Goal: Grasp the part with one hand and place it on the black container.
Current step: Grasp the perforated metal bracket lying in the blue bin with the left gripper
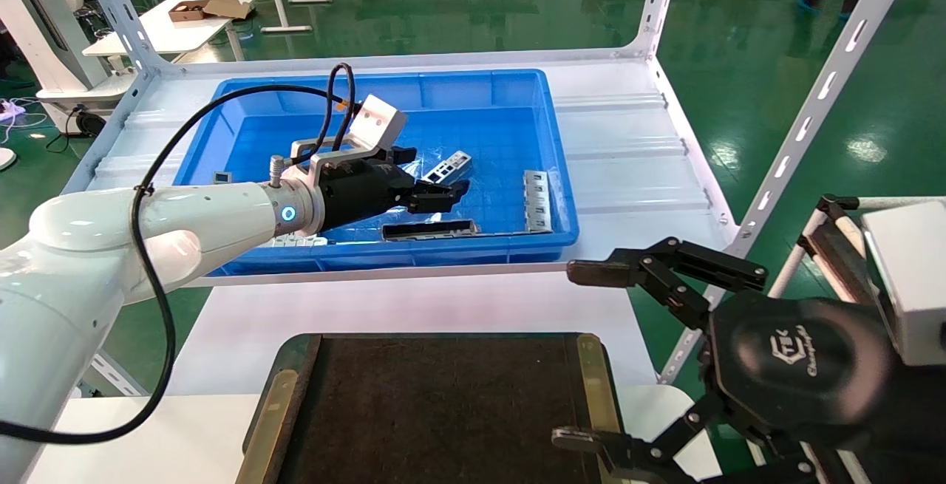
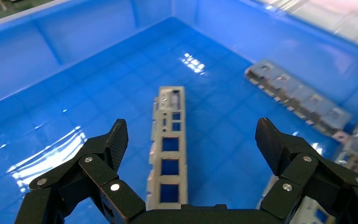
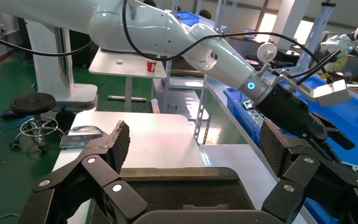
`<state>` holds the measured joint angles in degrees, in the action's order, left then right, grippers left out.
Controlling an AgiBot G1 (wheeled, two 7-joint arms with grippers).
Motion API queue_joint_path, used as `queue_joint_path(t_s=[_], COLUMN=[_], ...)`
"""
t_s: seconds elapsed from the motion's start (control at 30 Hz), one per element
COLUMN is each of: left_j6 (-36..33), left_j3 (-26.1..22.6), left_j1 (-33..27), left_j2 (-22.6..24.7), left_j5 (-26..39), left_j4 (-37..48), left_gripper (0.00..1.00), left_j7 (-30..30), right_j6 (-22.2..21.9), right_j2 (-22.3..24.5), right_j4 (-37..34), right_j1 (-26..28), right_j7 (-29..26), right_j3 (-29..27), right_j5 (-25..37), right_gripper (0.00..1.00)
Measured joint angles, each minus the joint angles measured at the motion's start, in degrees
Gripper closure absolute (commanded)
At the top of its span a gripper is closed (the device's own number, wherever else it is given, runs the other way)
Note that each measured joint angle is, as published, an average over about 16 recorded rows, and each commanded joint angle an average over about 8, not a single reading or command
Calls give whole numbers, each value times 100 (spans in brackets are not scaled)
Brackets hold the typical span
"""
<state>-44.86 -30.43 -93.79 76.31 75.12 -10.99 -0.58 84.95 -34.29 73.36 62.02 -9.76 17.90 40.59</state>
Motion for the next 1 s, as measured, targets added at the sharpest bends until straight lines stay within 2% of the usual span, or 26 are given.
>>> queue_joint_path(t_s=[0.03, 0.07, 0.43, 1.0], left_j6=[38, 72, 265, 278], left_j3=[-4, -8, -71, -219], left_j1=[-17, -29, 15, 93], left_j2=[30, 55, 143, 144], left_j5=[-4, -9, -156, -364], left_j4=[72, 132, 362, 419], left_gripper=[93, 100, 100, 100], left_j7=[38, 71, 239, 158], right_j6=[0, 0, -1, -3], right_j2=[0, 0, 1, 3], right_j4=[0, 0, 0, 0], right_j1=[0, 0, 1, 2], right_j7=[0, 0, 1, 3], right_j3=[0, 0, 3, 7], right_j5=[0, 0, -2, -5], right_gripper=[96, 100, 100, 100])
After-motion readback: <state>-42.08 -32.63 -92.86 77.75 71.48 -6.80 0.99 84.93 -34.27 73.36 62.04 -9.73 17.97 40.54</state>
